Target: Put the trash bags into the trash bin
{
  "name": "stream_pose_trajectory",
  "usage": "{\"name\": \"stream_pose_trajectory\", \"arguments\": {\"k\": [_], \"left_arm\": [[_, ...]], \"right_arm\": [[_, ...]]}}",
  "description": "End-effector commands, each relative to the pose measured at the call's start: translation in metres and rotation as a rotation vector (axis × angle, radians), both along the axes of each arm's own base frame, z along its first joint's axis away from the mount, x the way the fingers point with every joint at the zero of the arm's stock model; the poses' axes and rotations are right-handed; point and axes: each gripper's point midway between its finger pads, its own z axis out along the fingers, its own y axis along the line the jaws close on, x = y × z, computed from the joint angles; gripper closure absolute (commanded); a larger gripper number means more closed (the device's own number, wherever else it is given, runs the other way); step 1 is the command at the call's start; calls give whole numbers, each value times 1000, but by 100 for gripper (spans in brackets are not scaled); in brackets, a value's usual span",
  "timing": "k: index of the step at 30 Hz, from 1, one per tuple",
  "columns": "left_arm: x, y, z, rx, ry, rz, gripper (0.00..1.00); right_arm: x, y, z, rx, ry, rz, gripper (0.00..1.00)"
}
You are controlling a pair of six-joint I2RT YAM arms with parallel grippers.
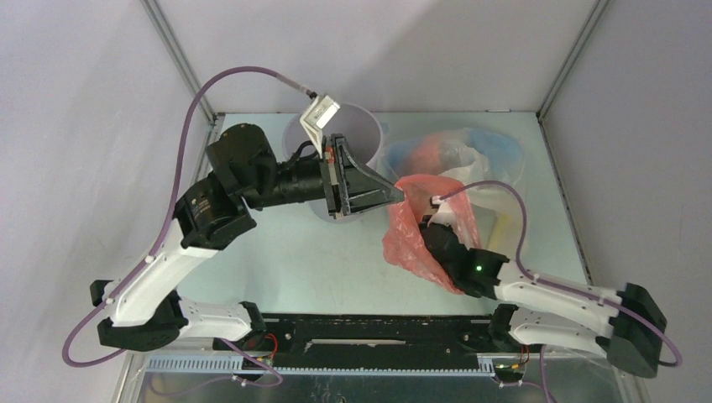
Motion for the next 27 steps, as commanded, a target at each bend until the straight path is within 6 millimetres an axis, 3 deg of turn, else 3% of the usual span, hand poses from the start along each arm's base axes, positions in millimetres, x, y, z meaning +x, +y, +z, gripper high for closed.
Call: {"name": "stream_pose_trajectory", "arguments": {"k": [1, 4, 7, 9, 18, 23, 27], "left_arm": [[13, 4, -24, 57, -24, 72, 97], [21, 7, -52, 126, -16, 113, 96], [34, 14, -83, 202, -13, 197, 96], [43, 22, -102, 246, -15, 257, 96], [56, 48, -137, 339, -23, 374, 96], [61, 45, -159, 367, -5, 386, 96], [74, 35, -160, 365, 6, 410, 96]], "right_arm": [[2, -21, 46, 22, -119, -35, 100], [-1, -36, 60, 10, -160, -42, 97], [-7, -37, 68, -15, -182, 33, 65], [-12, -35, 74, -3, -195, 75, 57], [-29, -34, 106, 49, -211, 174, 42], [-53, -6, 122, 122, -177, 371, 34], [-70, 19, 153, 212, -191, 488, 33]]}}
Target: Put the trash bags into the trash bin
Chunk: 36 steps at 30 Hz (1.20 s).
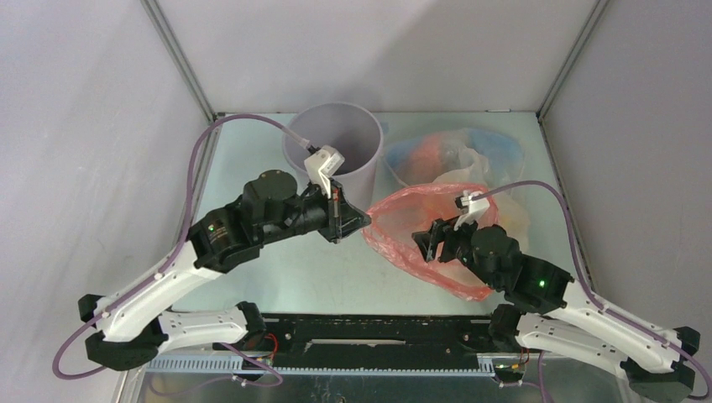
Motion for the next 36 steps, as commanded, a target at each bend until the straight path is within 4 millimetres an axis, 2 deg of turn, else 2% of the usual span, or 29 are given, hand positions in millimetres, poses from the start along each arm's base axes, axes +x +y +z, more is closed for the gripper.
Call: {"name": "stream_pose_trajectory", "arguments": {"k": [1, 4, 8, 11, 15, 18, 23, 30, 36], "left_arm": [[25, -9, 8, -23, -31, 54, 96], [37, -12, 8, -15, -16, 73, 97], [55, 5, 8, 3, -9, 157, 98], [55, 19, 17, -20, -20, 181, 97], [41, 32, 37, -71, -47, 148, 97], [33, 41, 46, -95, -44, 130, 97], [33, 65, 56, -72, -74, 204, 96], [25, 79, 75, -81, -100, 219, 96], [24, 84, 75, -64, -103, 232, 96]], "right_arm": [[-24, 31, 47, 98, -23, 178, 33], [-33, 44, 62, 117, -22, 227, 35], [-54, 55, 93, 214, -25, 342, 33], [-63, 45, 116, 257, -43, 359, 30], [-67, 23, 127, 225, -28, 327, 28], [-66, 7, 120, 161, -2, 276, 23], [-46, -13, 96, 34, 13, 124, 18], [-18, -8, 58, -175, 47, -26, 17], [1, -13, 39, -307, 27, -137, 19]]}}
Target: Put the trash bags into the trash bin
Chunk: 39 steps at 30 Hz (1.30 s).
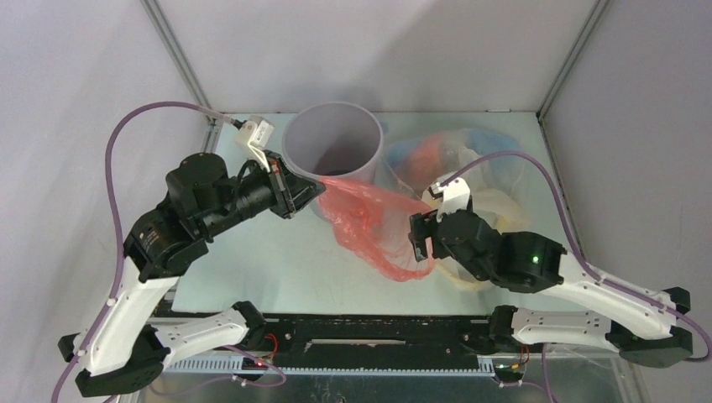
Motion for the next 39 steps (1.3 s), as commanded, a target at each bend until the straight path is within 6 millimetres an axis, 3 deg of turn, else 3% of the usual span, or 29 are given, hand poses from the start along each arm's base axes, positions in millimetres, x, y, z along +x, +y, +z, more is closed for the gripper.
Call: {"name": "stream_pose_trajectory", "arguments": {"k": [1, 8, 15, 17, 19, 22, 23, 29, 34, 39], "left_arm": [[0, 7, 4, 19, -22, 12, 96], [1, 11, 0, 35, -23, 26, 96], [5, 18, 1, 47, -30, 61, 96], [8, 21, -2, 59, -28, 77, 95], [11, 23, -7, 80, -23, 93, 95], [26, 34, -21, 137, -5, 175, 95], [30, 36, -29, 162, 12, 194, 95], [43, 51, -57, 225, 74, 267, 94], [54, 63, -76, 261, 103, 327, 89], [51, 47, -87, 229, 66, 231, 56]], "right_arm": [[16, -13, 4, -55, -68, -107, 21], [24, -8, -12, -69, -63, -119, 29], [9, 22, -46, 66, 49, 24, 34], [4, 28, -56, 102, 74, 59, 42], [0, 29, -58, 128, 82, 77, 58], [0, 25, -37, 189, 63, 90, 96], [0, 22, -28, 214, 54, 89, 100], [-9, 9, 35, 401, 14, 122, 100], [-15, 7, 71, 515, 1, 141, 100], [-2, 9, 71, 527, 26, 91, 100]]}}
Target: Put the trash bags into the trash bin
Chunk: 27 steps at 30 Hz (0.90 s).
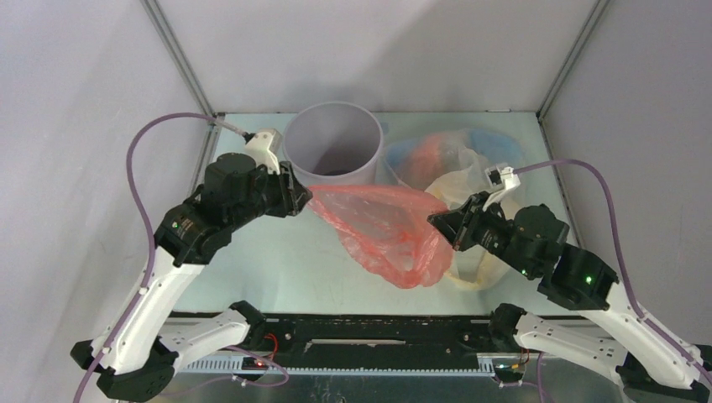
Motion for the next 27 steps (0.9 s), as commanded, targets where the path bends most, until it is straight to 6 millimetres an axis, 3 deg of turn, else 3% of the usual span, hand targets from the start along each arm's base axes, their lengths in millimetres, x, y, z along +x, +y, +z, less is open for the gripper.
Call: {"name": "stream_pose_trajectory", "arguments": {"k": [1, 4, 7, 10, 11, 13, 14, 22, 27], "left_arm": [[0, -9, 8, -57, -99, -65, 49], [-12, -15, 9, -108, -145, -131, 37], [-23, -19, 10, -150, -175, -177, 34], [-34, -39, 8, -237, -196, -269, 53], [-37, -48, 6, -260, -207, -300, 64], [-40, -68, -2, -270, -223, -348, 93], [-37, -75, -7, -250, -240, -349, 99], [-29, -152, -33, -60, -446, -519, 100], [-11, -185, -50, 33, -564, -563, 100]], "right_arm": [[11, 9, 1, 30, 61, -7, 100], [22, 18, -12, 22, 128, 2, 100], [33, 27, -15, 46, 171, 22, 100], [42, 33, -15, 82, 201, 33, 100], [44, 34, -15, 88, 206, 37, 100], [47, 35, -16, 94, 215, 40, 100], [47, 35, -16, 95, 220, 44, 100], [37, 27, -9, 119, 224, 68, 100], [22, 25, -3, 142, 234, 125, 100]]}}
